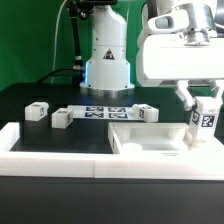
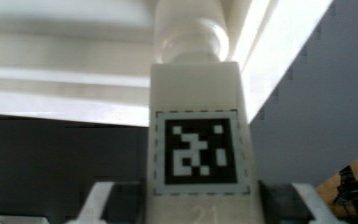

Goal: Assemble one leg

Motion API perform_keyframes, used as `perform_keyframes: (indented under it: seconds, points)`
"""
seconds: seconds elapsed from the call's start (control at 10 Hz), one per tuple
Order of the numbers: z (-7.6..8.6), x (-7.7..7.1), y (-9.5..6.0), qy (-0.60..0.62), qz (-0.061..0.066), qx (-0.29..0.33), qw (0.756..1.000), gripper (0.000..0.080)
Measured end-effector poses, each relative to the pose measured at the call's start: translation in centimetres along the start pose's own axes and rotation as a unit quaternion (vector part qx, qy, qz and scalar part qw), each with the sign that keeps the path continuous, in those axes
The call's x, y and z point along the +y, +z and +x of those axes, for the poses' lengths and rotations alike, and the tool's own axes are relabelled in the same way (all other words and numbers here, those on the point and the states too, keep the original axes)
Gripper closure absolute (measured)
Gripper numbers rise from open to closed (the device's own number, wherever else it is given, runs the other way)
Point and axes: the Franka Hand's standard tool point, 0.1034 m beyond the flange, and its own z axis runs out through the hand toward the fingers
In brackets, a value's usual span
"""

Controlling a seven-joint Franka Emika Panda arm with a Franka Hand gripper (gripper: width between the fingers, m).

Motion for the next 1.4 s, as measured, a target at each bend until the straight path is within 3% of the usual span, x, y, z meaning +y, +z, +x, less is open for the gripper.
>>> perform_keyframes:
  seconds: [0.4, 0.7, 0.8, 0.9, 1.0, 1.4]
  points:
    - [-0.38, -0.16, 0.67, 0.003, -0.004, 0.020, 1.000, 0.0508]
    - [-0.48, -0.18, 0.83, 0.006, 0.000, -0.004, 1.000, 0.0508]
    - [-0.58, -0.19, 0.87, 0.006, 0.000, -0.007, 1.000, 0.0324]
    - [-0.59, -0.19, 0.87, 0.006, 0.000, -0.007, 1.000, 0.0324]
    - [-0.61, -0.20, 0.88, 0.006, 0.000, -0.007, 1.000, 0.0192]
    - [-0.62, -0.24, 0.79, 0.006, 0.001, -0.012, 1.000, 0.0151]
